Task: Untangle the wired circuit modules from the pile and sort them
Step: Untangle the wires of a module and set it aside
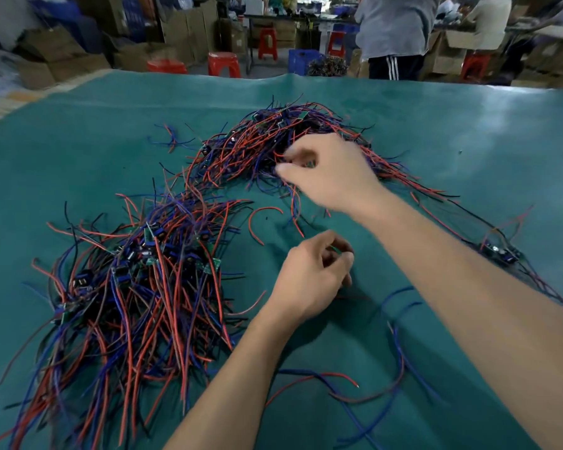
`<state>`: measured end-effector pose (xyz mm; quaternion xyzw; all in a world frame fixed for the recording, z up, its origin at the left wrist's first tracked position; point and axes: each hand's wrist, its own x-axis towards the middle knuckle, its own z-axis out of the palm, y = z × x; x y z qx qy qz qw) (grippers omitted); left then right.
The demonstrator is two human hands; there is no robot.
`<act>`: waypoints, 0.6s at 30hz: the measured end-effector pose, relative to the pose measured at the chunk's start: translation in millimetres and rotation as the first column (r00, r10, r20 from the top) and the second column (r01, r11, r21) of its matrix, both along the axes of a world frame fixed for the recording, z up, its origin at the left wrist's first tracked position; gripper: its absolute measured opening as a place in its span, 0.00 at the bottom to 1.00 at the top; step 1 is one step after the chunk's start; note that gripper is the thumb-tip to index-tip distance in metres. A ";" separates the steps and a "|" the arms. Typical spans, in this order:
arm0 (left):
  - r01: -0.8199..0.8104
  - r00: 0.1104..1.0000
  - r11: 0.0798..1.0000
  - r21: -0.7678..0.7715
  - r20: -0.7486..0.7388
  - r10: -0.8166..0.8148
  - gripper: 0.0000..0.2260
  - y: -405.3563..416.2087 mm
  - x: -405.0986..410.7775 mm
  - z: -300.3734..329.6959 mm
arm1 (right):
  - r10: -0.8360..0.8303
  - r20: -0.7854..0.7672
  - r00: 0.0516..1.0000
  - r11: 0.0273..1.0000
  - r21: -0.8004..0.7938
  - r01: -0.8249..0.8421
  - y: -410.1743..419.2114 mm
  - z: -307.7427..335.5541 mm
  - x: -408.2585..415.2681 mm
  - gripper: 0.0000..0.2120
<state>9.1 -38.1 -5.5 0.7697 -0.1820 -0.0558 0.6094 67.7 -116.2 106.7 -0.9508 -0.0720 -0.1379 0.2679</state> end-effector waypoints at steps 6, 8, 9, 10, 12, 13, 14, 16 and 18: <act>-0.017 1.000 1.000 0.018 0.017 0.017 0.03 -0.9 0.8 -0.7 | -0.341 -0.221 0.914 0.918 -0.286 0.273 -84.9 -29.5 48.4 0.31; -0.027 1.000 0.999 0.025 0.007 0.027 0.03 -1.6 1.4 -0.9 | -0.315 -0.245 0.917 0.932 -0.260 0.251 -93.1 -39.8 47.6 0.20; -0.028 1.000 0.999 0.023 0.003 0.028 0.03 -1.8 1.5 -1.1 | -0.315 -0.211 0.926 0.935 -0.234 0.265 -95.3 -43.9 46.7 0.11; -0.026 1.000 0.999 0.018 0.001 0.026 0.03 -2.1 1.6 -1.3 | -0.323 -0.173 0.931 0.937 -0.199 0.288 -98.1 -47.6 46.7 0.06; -0.021 1.000 1.000 0.012 -0.006 0.021 0.03 -1.6 1.0 -1.5 | -0.345 -0.094 0.934 0.934 -0.129 0.333 -100.1 -53.5 46.2 0.12; -0.018 1.000 1.000 0.011 -0.007 0.018 0.03 -1.4 1.0 -1.4 | -0.358 -0.071 0.931 0.930 -0.108 0.350 -99.2 -54.5 44.2 0.12; -0.016 1.000 1.000 0.010 -0.007 0.016 0.04 -1.5 1.0 -1.4 | -0.360 -0.061 0.931 0.930 -0.095 0.354 -98.3 -56.0 43.2 0.11; -0.016 1.000 1.000 0.014 -0.002 0.016 0.03 -1.2 1.2 -1.7 | -0.343 -0.093 0.935 0.938 -0.081 0.336 -96.0 -59.1 42.6 0.05; -0.018 1.000 1.000 0.014 0.003 0.018 0.03 -1.2 1.2 -1.6 | -0.331 -0.169 0.929 0.943 -0.108 0.316 -94.1 -62.9 42.4 0.09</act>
